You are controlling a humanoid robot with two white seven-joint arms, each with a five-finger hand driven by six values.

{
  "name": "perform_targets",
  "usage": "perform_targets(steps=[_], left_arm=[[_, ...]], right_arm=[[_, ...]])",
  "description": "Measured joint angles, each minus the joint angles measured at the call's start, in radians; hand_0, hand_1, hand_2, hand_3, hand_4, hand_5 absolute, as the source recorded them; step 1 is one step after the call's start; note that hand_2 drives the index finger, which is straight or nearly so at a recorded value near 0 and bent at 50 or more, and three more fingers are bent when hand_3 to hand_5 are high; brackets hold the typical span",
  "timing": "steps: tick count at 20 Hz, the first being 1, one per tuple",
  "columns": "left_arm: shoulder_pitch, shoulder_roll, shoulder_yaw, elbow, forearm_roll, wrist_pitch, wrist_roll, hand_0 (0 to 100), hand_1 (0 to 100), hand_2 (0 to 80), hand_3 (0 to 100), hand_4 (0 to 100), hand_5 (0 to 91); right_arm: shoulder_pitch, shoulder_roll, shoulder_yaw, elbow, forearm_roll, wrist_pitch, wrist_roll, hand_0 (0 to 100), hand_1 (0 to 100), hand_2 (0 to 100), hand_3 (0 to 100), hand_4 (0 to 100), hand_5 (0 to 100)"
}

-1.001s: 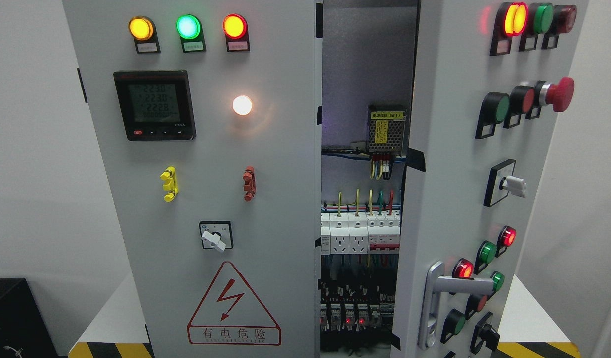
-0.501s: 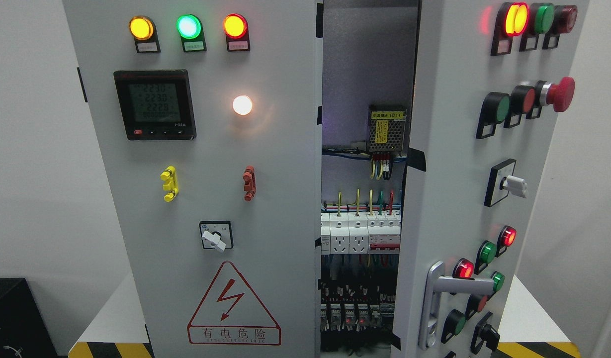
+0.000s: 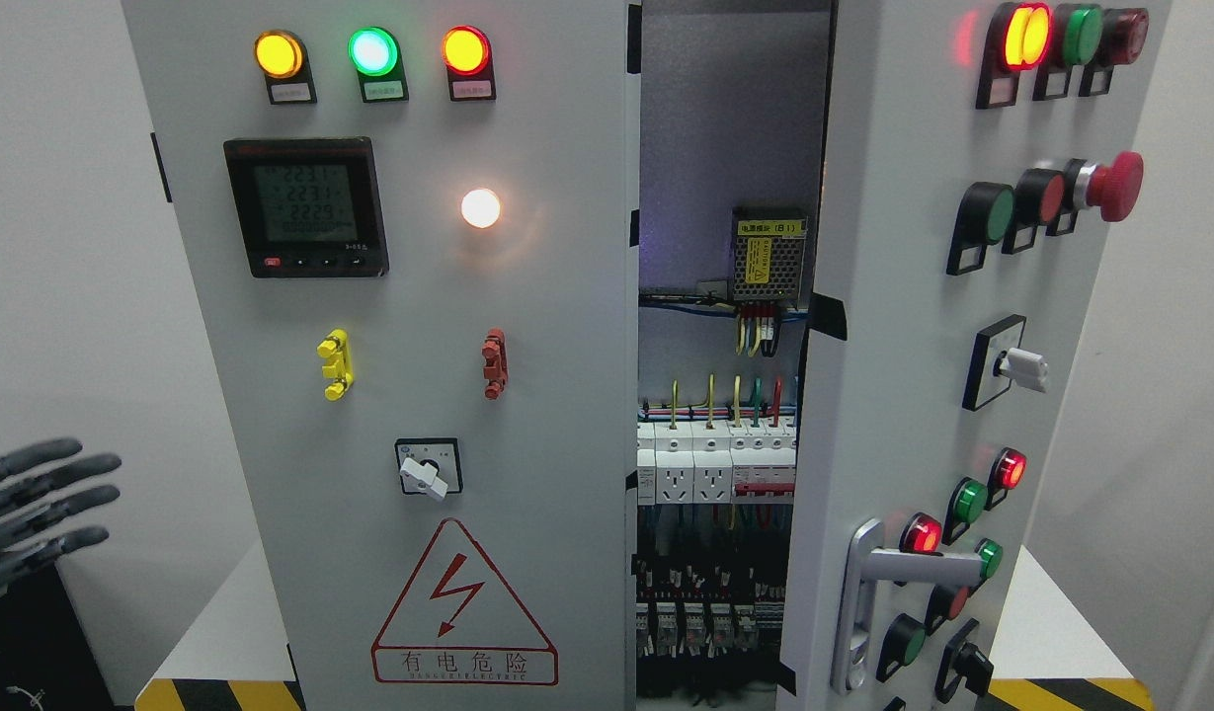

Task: Open door with both hands
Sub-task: 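Reach the left hand toward the gap between the cabinet doors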

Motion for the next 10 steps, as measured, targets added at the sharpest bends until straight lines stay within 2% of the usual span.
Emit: perform_targets(steps=[3, 5, 10], left_arm=[[-0.269, 0.010, -0.160, -0.063, 0.005, 0.101, -0.004, 12, 56, 0.0, 0, 0, 0.0], [-0.445, 0.002, -0.278, -0.092, 0.006, 0.136, 0.001, 12, 56, 0.0, 0, 0, 0.0], [-0.834, -0.069, -0.630, -0.136, 0.021, 0.150, 0.075, 12, 56, 0.0, 0, 0, 0.0]], right_arm=[[0.000, 0.000, 0.000, 0.000, 0.000, 0.000, 0.000, 6, 14, 0, 0, 0, 0], [0.000, 0.000, 0.000, 0.000, 0.000, 0.000, 0.000, 6, 14, 0, 0, 0, 0], [0.000, 0.000, 0.000, 0.000, 0.000, 0.000, 0.000, 6, 14, 0, 0, 0, 0]])
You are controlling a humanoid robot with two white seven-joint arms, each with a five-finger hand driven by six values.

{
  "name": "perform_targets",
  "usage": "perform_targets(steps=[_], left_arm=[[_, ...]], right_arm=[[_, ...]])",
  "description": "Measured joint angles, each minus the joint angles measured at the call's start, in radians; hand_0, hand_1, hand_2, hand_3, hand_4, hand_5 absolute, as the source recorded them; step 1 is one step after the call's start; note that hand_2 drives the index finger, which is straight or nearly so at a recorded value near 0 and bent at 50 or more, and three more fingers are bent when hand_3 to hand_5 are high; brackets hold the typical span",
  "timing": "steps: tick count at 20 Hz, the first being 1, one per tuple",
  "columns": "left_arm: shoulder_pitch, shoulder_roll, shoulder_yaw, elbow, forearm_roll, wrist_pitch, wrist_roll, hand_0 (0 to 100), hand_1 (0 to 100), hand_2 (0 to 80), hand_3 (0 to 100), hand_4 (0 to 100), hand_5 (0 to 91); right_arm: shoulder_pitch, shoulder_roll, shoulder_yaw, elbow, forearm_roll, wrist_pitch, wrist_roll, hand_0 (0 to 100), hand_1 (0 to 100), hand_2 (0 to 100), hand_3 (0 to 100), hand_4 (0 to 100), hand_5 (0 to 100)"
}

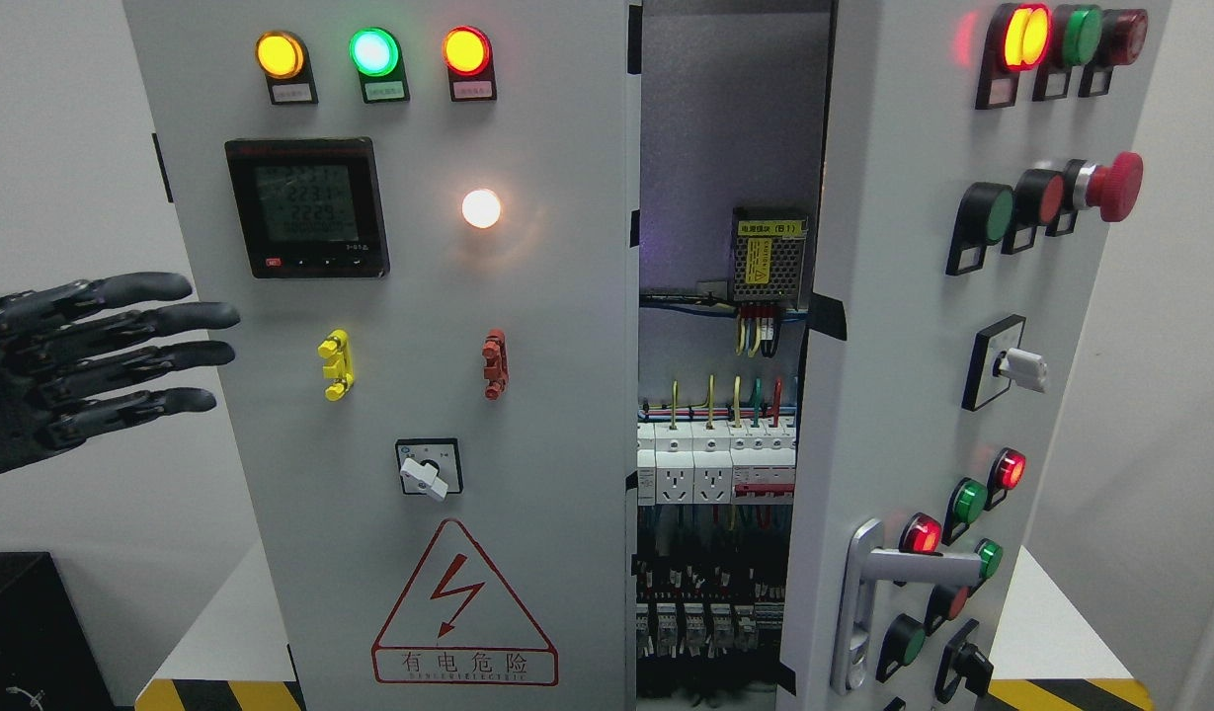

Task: Open door with both hands
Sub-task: 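Reach the left hand toward the gap between the cabinet doors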

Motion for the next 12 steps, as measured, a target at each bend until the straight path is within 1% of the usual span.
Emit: perform_targets(steps=[3, 5, 6, 9, 12], left_arm=[[-0.177, -0.077, -0.184, 0.002, 0.044, 0.001, 0.020, 12, 56, 0.0, 0, 0, 0.0], [-0.267, -0.137, -0.289, 0.014, 0.087, 0.004, 0.045, 12, 56, 0.0, 0, 0, 0.0], [-0.309, -0.171, -0.343, 0.023, 0.106, -0.010, 0.064, 12, 56, 0.0, 0, 0, 0.0], [-0.392, -0.264, -0.468, 0.047, 0.147, -0.071, 0.126, 12, 56, 0.0, 0, 0, 0.0], [-0.440, -0.357, -0.565, 0.075, 0.173, -0.107, 0.156, 12, 56, 0.0, 0, 0, 0.0]], right_arm=[[0.000, 0.000, 0.000, 0.000, 0.000, 0.000, 0.000, 6, 14, 0, 0, 0, 0], [0.000, 0.000, 0.000, 0.000, 0.000, 0.000, 0.000, 6, 14, 0, 0, 0, 0], [0.000, 0.000, 0.000, 0.000, 0.000, 0.000, 0.000, 6, 14, 0, 0, 0, 0], [0.000, 0.000, 0.000, 0.000, 0.000, 0.000, 0.000, 6, 14, 0, 0, 0, 0], [0.000, 0.000, 0.000, 0.000, 0.000, 0.000, 0.000, 6, 14, 0, 0, 0, 0]])
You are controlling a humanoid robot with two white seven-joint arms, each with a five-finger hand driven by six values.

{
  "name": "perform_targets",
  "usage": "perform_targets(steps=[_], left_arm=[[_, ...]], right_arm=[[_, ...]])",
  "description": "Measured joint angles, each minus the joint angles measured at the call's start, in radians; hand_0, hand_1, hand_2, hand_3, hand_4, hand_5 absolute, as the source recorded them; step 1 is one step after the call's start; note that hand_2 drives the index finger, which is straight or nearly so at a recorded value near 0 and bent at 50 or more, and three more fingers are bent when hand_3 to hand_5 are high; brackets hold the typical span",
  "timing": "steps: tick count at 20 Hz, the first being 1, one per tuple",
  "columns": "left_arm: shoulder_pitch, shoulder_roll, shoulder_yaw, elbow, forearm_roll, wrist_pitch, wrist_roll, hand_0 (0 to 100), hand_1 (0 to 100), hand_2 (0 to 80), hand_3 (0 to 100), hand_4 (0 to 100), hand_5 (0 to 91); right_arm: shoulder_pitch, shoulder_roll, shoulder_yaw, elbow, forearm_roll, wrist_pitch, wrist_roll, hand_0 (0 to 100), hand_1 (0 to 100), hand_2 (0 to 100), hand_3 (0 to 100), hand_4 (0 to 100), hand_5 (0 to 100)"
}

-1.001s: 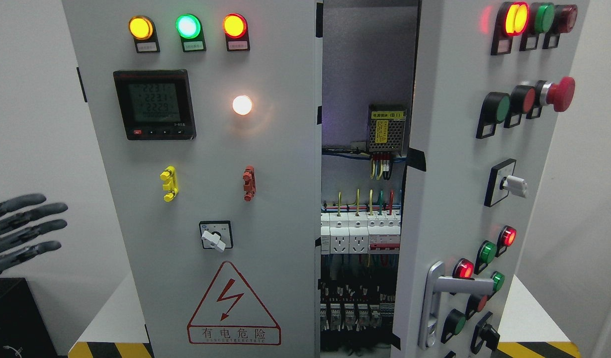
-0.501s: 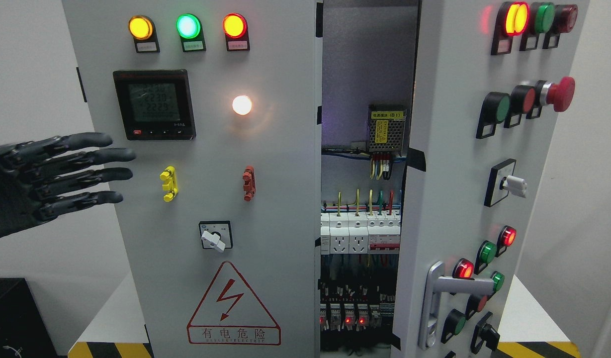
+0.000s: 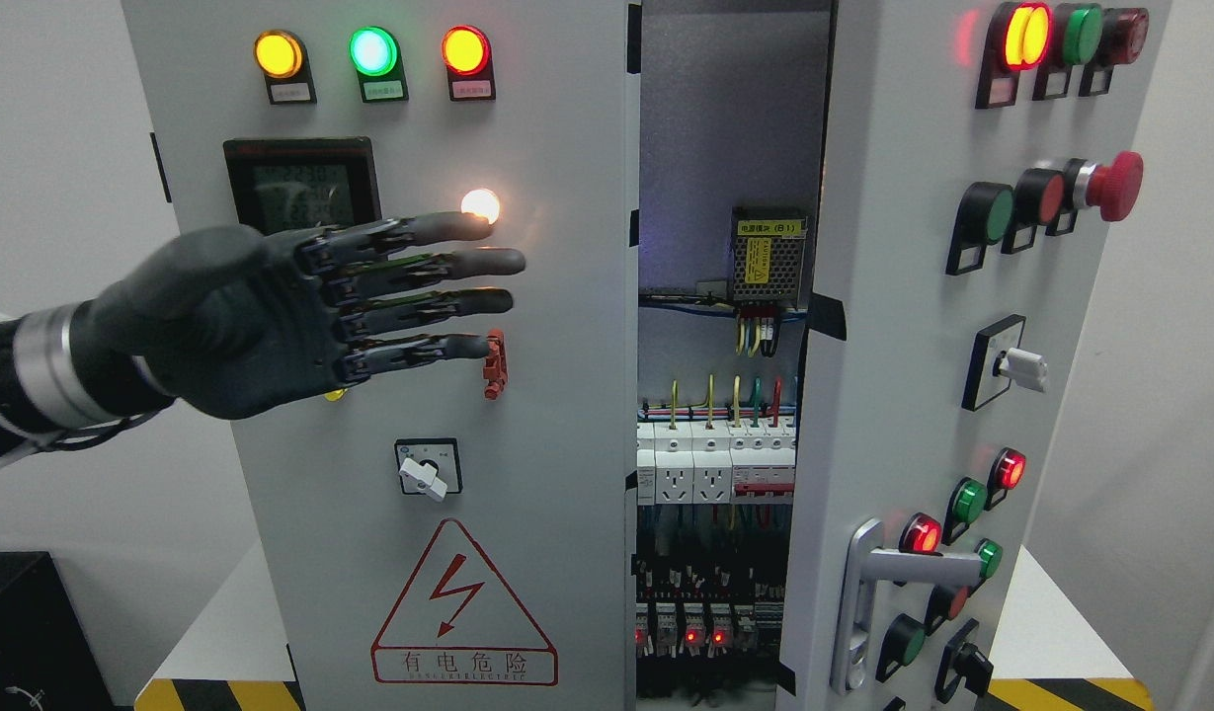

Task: Open door with both hands
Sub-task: 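Reach the left hand toward the gap between the cabinet doors, then insert the left hand behind the edge of the handled door and push outward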

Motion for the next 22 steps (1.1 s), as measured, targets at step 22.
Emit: perform_targets(steps=[22], left_arm=[[-0.019, -0.387, -0.148, 0.084, 0.093, -0.067, 0.087, 12, 56, 0.0, 0, 0, 0.0]], right_arm=[[0.000, 0.000, 0.000, 0.000, 0.000, 0.000, 0.000, 6, 14, 0, 0, 0, 0]])
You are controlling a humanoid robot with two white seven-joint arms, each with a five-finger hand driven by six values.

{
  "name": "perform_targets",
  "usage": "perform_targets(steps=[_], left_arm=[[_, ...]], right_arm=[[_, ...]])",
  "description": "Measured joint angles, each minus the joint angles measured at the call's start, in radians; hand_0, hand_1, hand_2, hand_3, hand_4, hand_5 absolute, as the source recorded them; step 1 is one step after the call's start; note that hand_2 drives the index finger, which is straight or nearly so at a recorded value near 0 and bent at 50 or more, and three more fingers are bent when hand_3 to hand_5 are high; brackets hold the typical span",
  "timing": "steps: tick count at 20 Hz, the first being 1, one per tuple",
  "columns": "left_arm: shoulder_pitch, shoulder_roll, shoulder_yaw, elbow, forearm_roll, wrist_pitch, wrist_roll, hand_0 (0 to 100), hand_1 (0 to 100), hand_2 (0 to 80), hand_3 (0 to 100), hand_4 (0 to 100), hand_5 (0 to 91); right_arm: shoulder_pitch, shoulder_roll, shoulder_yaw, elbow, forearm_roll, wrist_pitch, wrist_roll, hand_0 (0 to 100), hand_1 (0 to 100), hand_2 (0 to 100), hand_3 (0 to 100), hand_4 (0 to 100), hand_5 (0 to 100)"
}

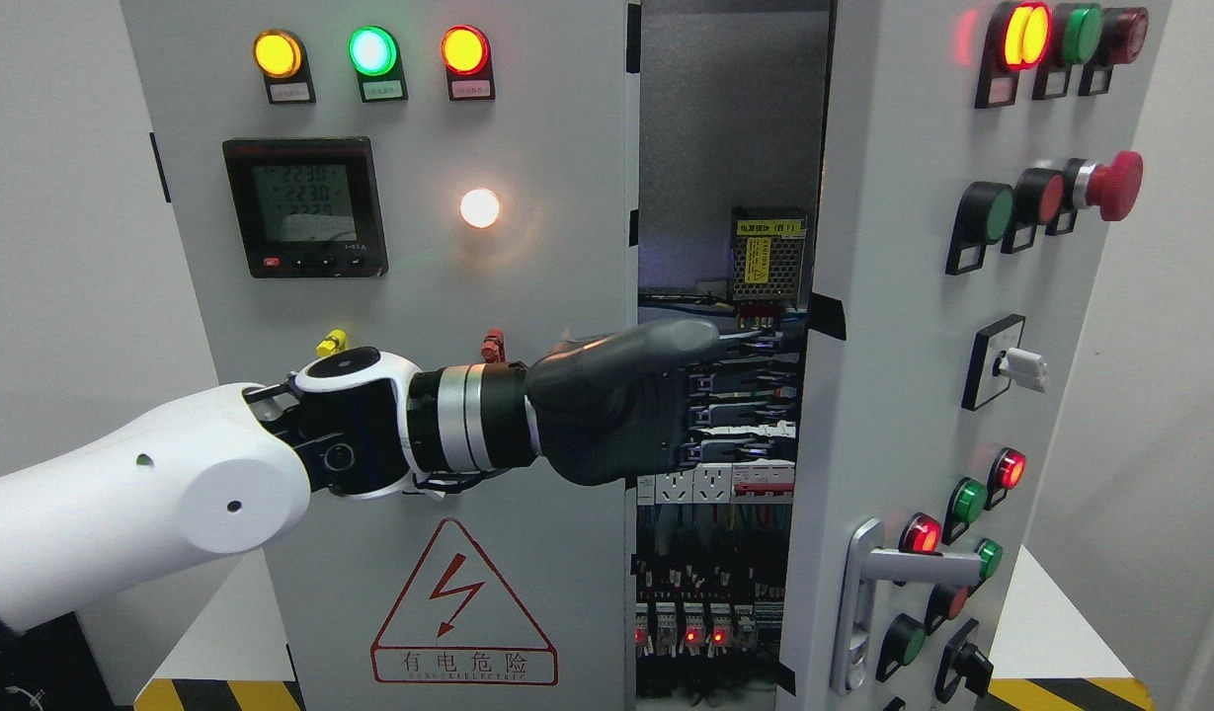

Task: Open door with both hands
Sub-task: 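Insert the left hand behind the edge of the handled door and push outward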

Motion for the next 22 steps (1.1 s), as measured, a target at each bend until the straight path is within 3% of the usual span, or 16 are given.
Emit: perform_targets(steps=[13, 22], left_arm=[[0.082, -0.131, 0.116, 0.006, -0.101, 0.003, 0.159, 12, 56, 0.0, 0, 0, 0.0], [0.100, -0.212, 0.202, -0.019, -0.153, 0.010, 0.225, 12, 56, 0.0, 0, 0, 0.0]], right_arm=[[0.000, 0.000, 0.000, 0.000, 0.000, 0.000, 0.000, 6, 14, 0, 0, 0, 0], [0.000, 0.000, 0.000, 0.000, 0.000, 0.000, 0.000, 6, 14, 0, 0, 0, 0]])
